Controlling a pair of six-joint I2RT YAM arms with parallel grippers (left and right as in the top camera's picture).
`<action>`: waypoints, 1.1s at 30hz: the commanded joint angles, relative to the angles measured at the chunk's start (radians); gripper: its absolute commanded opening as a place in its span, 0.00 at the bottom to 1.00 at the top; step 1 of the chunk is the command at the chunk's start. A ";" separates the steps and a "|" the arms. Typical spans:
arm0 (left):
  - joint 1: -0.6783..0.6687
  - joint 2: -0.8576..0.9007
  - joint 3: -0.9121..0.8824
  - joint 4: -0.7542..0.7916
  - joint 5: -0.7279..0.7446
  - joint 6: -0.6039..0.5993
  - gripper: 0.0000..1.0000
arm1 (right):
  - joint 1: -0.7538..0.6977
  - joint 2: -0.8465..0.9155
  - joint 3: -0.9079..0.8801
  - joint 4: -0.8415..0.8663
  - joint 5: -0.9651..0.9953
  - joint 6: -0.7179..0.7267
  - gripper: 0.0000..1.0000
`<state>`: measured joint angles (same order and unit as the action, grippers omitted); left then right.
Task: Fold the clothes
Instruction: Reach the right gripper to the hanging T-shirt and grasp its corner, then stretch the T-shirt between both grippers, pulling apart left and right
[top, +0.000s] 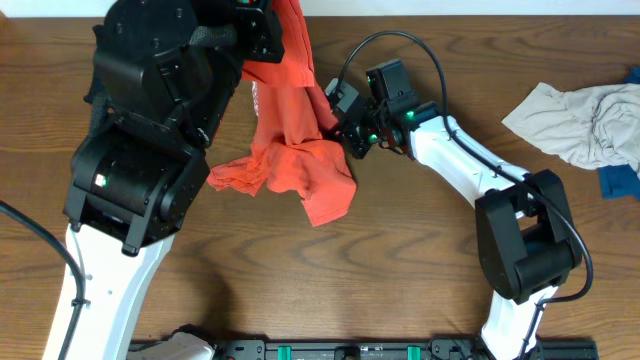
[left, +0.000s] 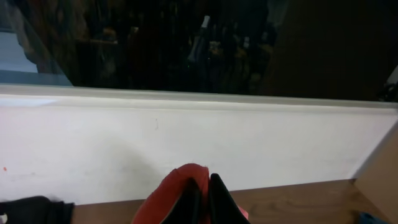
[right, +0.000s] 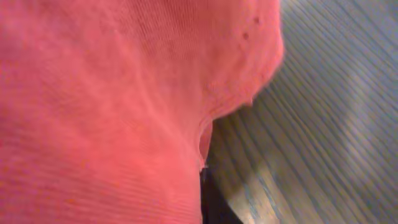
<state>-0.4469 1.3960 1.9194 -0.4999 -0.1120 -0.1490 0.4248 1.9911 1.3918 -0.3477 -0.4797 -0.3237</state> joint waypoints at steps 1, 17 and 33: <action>0.002 -0.014 0.028 0.007 -0.005 0.013 0.06 | -0.009 -0.006 0.008 -0.001 0.035 0.050 0.01; 0.002 -0.020 0.028 -0.002 0.039 0.014 0.06 | -0.061 -0.278 0.014 -0.046 0.279 0.152 0.01; -0.017 -0.161 0.029 -0.023 0.055 0.014 0.06 | -0.233 -0.760 0.014 -0.196 0.481 0.170 0.01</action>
<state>-0.4614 1.2774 1.9194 -0.5220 -0.0628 -0.1486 0.2131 1.2861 1.3922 -0.5335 -0.0322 -0.1688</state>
